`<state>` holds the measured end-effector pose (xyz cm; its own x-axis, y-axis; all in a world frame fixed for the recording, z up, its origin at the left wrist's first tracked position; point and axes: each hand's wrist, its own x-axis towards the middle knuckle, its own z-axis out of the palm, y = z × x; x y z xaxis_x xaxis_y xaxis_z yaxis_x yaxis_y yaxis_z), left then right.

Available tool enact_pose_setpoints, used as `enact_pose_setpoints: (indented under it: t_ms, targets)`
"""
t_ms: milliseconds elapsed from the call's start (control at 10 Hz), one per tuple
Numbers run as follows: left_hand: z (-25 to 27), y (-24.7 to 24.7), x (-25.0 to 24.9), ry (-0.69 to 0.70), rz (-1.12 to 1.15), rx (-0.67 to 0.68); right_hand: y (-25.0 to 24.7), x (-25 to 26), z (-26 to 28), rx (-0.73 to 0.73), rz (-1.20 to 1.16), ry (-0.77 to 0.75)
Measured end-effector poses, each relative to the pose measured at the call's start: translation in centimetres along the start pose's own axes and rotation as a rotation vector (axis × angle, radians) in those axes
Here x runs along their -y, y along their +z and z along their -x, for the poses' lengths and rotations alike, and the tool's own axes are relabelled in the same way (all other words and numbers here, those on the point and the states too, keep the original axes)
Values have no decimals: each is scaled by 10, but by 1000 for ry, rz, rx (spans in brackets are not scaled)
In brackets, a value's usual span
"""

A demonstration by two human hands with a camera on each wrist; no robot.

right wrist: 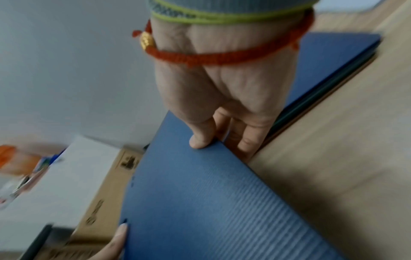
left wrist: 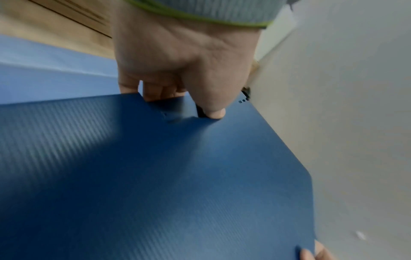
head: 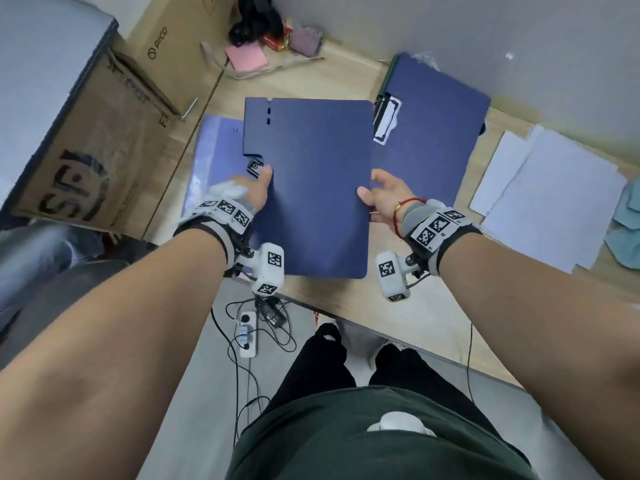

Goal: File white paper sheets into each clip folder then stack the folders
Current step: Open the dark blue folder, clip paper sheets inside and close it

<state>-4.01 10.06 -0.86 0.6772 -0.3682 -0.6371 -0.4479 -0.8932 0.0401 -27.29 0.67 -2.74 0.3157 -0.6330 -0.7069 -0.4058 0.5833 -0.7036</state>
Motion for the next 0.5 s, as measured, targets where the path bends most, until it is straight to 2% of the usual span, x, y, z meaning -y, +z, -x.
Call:
enact_pose_setpoints:
  t_ms: [100, 200, 300, 400, 500]
  targets:
    - [13, 19, -54, 199, 9, -5, -66, -14, 19, -130, -48, 10]
    - [39, 39, -103, 317, 43, 62, -114, -29, 39, -207, -72, -2]
    - [77, 55, -140, 409, 66, 262, -156, -50, 56, -324, -46, -9]
    - [115, 72, -175, 430, 285, 403, -203, -77, 76, -412, -38, 31]
    - [142, 101, -204, 703, -104, 367, -243, -107, 94, -470, -3, 83]
